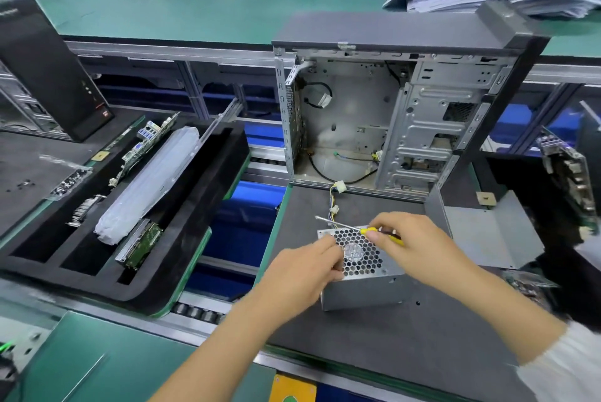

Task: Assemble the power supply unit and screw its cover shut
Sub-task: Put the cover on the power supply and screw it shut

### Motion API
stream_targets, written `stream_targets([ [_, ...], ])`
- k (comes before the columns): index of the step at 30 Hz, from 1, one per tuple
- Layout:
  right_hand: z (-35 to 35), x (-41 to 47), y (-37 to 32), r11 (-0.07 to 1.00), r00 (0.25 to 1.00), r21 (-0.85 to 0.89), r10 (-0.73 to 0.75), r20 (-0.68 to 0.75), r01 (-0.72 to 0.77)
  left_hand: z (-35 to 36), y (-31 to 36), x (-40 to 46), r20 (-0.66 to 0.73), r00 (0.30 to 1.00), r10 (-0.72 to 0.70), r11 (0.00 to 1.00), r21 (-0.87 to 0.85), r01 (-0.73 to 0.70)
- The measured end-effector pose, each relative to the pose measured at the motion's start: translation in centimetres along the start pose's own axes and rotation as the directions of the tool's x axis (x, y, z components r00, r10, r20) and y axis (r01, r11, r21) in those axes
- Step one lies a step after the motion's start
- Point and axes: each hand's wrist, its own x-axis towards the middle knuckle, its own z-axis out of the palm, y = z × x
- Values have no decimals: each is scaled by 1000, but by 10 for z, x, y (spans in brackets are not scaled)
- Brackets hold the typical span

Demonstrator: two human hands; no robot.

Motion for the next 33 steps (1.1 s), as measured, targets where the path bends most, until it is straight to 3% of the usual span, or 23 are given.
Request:
stream_targets([
  [2,7,6,4,1000,1000,11,16,1,-16,-4,-1,4,78,995,66,986,149,-77],
  [5,13,9,8,1000,1000,18,25,4,-25,-6,0,6,88,987,137,954,257,-156],
  [7,15,7,11,999,999,31,28,18,-28,-5,-1,3,40,991,126,978,162,-131],
  [10,16,4,16,998,999,47,31,27,-32,-1,-3,-3,-86,996,13,988,-150,-26],
  [13,16,2,20,996,999,79,30,22,-32,10,-2,-11,-208,966,-153,893,-448,45],
  [15,18,0,21,994,999,103,29,20,-31,17,0,-15,-247,942,-225,834,-548,56],
  [19,18,-3,22,993,999,109,34,14,-36,26,2,-18,-309,923,-231,844,-535,32],
  [25,16,-8,18,994,1000,107,11,21,-13,23,3,-20,-341,932,-120,930,-367,-14],
  [28,12,-14,15,994,999,109,-18,36,14,28,5,-24,-341,923,-180,875,-484,-8],
  [33,-1,-16,12,996,998,73,-60,18,59,31,9,-26,-267,884,-383,689,-721,81],
])
